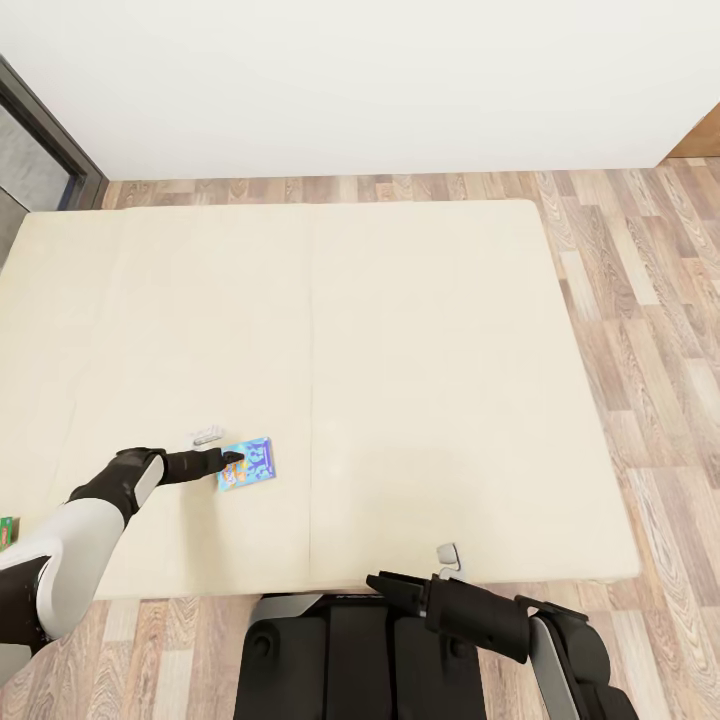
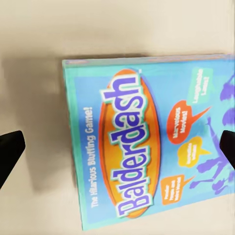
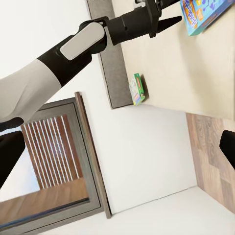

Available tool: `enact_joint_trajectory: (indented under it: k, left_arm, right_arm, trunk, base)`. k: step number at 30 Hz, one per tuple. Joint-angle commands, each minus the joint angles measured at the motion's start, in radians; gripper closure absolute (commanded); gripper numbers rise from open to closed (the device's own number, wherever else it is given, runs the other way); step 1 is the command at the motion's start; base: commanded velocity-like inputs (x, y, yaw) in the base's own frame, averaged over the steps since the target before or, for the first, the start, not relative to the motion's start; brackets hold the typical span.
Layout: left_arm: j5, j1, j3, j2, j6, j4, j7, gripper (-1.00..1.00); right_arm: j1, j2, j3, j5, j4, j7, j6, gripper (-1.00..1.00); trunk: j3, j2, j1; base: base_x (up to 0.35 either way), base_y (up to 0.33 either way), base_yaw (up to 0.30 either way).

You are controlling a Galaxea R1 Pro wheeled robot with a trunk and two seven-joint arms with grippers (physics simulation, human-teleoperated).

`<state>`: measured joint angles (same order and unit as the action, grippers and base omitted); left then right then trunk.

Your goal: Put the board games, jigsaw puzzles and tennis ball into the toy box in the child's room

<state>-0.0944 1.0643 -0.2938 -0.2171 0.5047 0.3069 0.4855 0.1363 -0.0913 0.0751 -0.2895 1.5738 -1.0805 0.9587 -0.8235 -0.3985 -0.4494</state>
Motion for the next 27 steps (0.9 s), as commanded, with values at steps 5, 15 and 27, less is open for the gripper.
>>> enact_joint_trajectory:
  k: [5, 15, 27]
  left_arm:
    - [-0.010, 0.000, -0.008, 0.001, 0.006, 0.001, 0.007, -1.00]
    - [-0.010, 0.000, -0.008, 0.001, 0.006, 0.001, 0.006, -1.00]
    - [-0.011, 0.000, -0.008, 0.004, -0.021, 0.001, 0.005, -1.00]
  right_arm:
    - [0.000, -0.001, 0.002, 0.001, 0.000, -0.004, 0.004, -1.00]
    - [0.000, -0.001, 0.002, 0.001, 0.000, -0.004, 0.005, -1.00]
    - [0.000, -0.001, 0.002, 0.003, 0.000, -0.004, 0.004, -1.00]
  trunk:
    - [-0.001, -0.002, -0.001]
    - [-0.001, -0.002, -0.001]
    - [-0.001, -0.002, -0.001]
  base:
    - [0.000, -0.224, 0.000]
    - [0.000, -0.066, 0.000]
    - [0.000, -0.206, 0.000]
